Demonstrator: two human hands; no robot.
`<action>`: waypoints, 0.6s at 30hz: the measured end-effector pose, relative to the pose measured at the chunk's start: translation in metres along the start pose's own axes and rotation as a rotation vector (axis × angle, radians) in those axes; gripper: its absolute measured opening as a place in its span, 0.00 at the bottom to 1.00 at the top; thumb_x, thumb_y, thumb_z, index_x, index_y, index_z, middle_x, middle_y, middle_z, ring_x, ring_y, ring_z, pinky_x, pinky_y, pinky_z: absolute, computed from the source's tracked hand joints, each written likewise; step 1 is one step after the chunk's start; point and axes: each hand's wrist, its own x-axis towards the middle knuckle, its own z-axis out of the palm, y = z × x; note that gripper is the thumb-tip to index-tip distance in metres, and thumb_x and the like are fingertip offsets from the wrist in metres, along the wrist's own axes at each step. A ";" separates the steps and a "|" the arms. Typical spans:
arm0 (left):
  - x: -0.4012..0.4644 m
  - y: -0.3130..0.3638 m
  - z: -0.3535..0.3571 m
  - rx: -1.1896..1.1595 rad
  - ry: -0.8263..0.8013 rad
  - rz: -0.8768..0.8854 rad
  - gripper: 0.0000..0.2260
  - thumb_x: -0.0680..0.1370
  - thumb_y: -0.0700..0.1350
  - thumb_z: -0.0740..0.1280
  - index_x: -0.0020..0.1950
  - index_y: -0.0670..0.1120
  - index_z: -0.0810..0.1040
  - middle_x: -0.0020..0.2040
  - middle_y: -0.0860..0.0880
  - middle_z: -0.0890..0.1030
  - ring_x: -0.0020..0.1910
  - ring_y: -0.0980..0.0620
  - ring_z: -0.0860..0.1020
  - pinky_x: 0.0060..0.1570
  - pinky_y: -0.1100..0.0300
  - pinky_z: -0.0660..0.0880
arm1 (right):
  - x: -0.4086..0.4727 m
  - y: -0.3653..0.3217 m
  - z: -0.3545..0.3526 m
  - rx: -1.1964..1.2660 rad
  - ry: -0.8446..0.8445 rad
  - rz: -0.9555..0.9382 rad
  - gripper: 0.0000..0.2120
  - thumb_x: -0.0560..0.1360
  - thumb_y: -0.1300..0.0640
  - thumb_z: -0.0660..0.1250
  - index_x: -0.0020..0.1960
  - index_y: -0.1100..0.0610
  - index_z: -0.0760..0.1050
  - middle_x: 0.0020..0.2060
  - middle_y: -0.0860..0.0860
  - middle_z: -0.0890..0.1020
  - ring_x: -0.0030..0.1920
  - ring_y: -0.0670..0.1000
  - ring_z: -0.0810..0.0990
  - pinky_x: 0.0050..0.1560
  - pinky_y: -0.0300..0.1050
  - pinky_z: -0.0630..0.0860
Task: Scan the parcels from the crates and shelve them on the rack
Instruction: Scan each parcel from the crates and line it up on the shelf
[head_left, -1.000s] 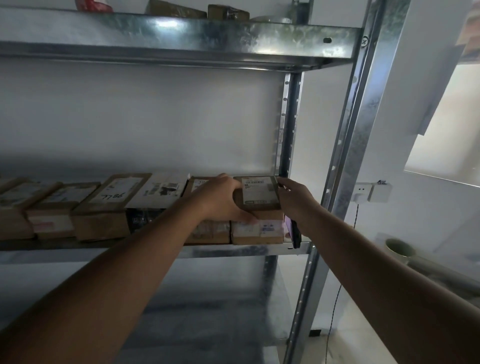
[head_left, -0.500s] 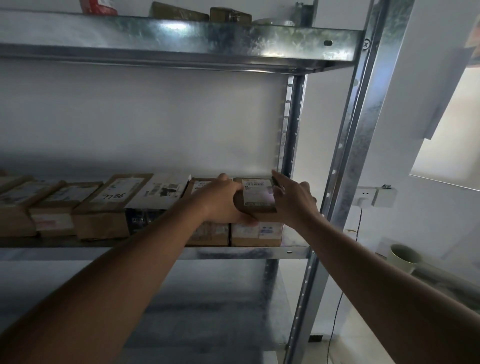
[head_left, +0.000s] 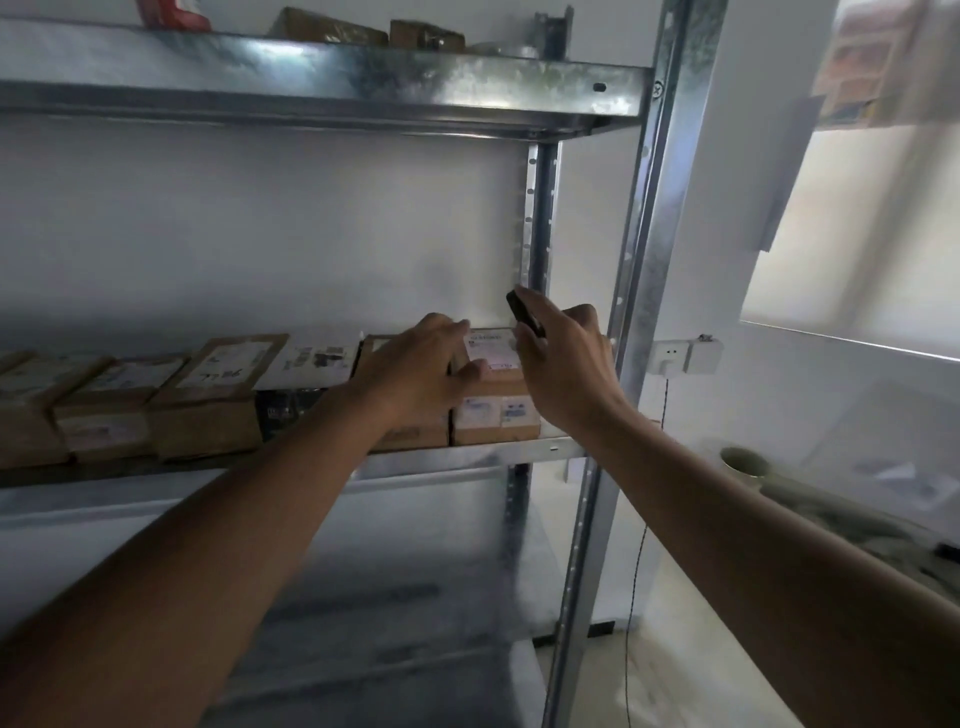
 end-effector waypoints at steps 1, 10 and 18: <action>-0.004 0.005 0.000 0.017 0.006 0.024 0.30 0.86 0.61 0.60 0.84 0.47 0.62 0.81 0.46 0.66 0.75 0.44 0.71 0.69 0.47 0.72 | -0.009 0.000 -0.004 -0.009 0.020 0.007 0.24 0.87 0.48 0.59 0.81 0.37 0.62 0.64 0.56 0.70 0.61 0.61 0.74 0.61 0.61 0.80; -0.042 0.064 0.006 -0.021 0.091 0.209 0.25 0.86 0.60 0.60 0.80 0.48 0.70 0.80 0.48 0.68 0.75 0.43 0.71 0.70 0.43 0.74 | -0.089 0.013 -0.060 -0.085 0.150 0.056 0.23 0.87 0.47 0.59 0.81 0.38 0.62 0.66 0.56 0.70 0.63 0.61 0.73 0.63 0.60 0.77; -0.079 0.164 0.024 -0.002 0.093 0.311 0.29 0.86 0.61 0.59 0.84 0.49 0.63 0.84 0.47 0.63 0.80 0.43 0.67 0.75 0.43 0.69 | -0.173 0.045 -0.136 -0.106 0.245 0.115 0.23 0.88 0.49 0.58 0.82 0.41 0.64 0.69 0.59 0.70 0.66 0.64 0.73 0.65 0.59 0.74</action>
